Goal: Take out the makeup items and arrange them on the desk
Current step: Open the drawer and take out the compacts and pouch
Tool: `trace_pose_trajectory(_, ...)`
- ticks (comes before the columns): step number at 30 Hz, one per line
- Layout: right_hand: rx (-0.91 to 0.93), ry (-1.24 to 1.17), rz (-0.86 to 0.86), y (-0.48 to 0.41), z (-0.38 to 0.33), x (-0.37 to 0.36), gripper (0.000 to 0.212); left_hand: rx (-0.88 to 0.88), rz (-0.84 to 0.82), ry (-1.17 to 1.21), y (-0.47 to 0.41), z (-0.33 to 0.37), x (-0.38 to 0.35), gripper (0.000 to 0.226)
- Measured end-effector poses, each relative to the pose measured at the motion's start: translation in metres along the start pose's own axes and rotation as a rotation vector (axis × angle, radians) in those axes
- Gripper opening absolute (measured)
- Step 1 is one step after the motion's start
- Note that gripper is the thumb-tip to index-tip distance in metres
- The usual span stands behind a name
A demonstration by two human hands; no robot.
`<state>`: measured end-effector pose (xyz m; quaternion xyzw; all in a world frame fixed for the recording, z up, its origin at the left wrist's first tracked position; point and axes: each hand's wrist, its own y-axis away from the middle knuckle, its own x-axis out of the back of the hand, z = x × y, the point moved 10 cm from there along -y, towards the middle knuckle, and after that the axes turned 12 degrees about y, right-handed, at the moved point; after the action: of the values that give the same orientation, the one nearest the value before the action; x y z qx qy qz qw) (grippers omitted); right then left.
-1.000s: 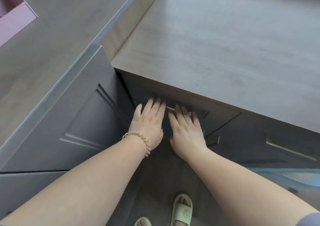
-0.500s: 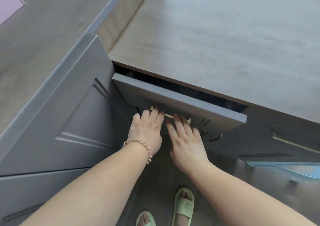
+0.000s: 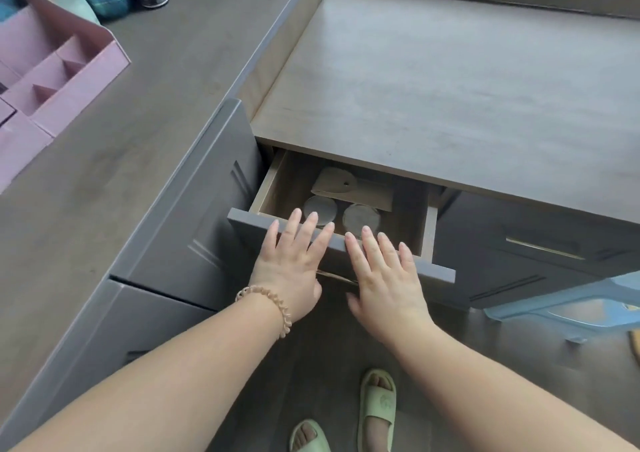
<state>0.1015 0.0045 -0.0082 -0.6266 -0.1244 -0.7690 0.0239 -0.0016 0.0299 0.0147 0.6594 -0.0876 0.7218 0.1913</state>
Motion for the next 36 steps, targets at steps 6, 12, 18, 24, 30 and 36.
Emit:
trace_pose_trajectory(6, -0.012, 0.011, 0.012, 0.025, -0.012, 0.002, 0.092, 0.059, -0.184, -0.064, 0.018, -0.001, -0.008, 0.081)
trace_pose_trajectory(12, 0.05, -0.016, 0.089, 0.065, -0.039, 0.004, 0.088, -0.015, -0.221, -0.148, 0.067, 0.004, -0.013, 0.078)
trace_pose_trajectory(18, 0.131, 0.004, 0.158, 0.072, -0.039, 0.036, 0.065, -0.079, -0.157, -0.044, 0.065, 0.009, 0.013, 0.075)
trace_pose_trajectory(24, 0.197, 0.101, 0.101, 0.014, -0.009, 0.052, 0.06, 0.019, -0.088, -0.073, 0.017, -0.002, 0.025, 0.066)
trace_pose_trajectory(30, 0.55, 0.253, -0.095, -0.03, -0.027, -0.006, 0.067, 0.388, -0.302, 0.047, -0.029, -0.031, -0.04, 0.083)
trace_pose_trajectory(36, 0.691, 0.231, -0.171, -0.06, -0.037, -0.054, 0.073, 0.575, -0.509, 0.071, -0.049, -0.041, -0.101, 0.088)
